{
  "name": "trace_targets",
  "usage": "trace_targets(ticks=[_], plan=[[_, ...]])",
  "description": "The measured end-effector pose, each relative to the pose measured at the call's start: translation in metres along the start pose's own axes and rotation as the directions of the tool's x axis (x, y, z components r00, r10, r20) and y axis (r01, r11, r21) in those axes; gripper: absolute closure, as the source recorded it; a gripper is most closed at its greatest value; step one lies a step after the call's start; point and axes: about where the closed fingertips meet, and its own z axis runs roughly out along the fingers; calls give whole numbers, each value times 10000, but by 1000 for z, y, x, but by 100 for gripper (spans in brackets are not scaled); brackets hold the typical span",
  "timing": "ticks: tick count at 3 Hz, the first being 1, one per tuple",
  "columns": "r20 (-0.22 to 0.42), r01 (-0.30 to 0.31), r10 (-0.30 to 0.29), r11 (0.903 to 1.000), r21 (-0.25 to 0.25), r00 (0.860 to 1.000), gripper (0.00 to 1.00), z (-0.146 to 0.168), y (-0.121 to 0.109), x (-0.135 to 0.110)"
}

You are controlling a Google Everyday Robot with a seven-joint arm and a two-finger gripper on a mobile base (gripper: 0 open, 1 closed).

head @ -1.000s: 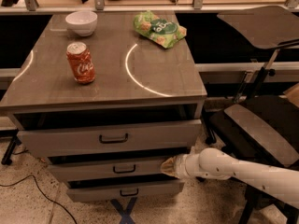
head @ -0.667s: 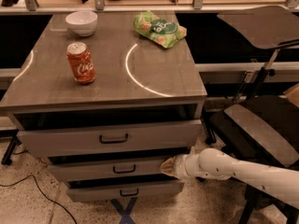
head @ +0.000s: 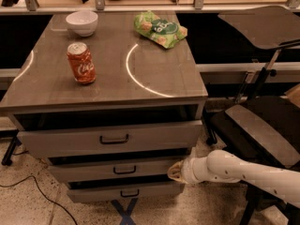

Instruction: Close middle drawer

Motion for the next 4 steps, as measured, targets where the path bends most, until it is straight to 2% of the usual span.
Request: trace_targets(ticks=[1, 2, 3, 4], plan=[[-364, -246, 216, 9961, -851, 9991, 100, -16, 30, 10], [-762, -523, 444, 9932, -1043, 9961, 100, -42, 49, 15], [-1054, -602, 512, 9947, -835, 9931, 85, -75, 51, 3], [-1102, -503, 414, 9956, -788, 9930, 54, -79, 48, 0]])
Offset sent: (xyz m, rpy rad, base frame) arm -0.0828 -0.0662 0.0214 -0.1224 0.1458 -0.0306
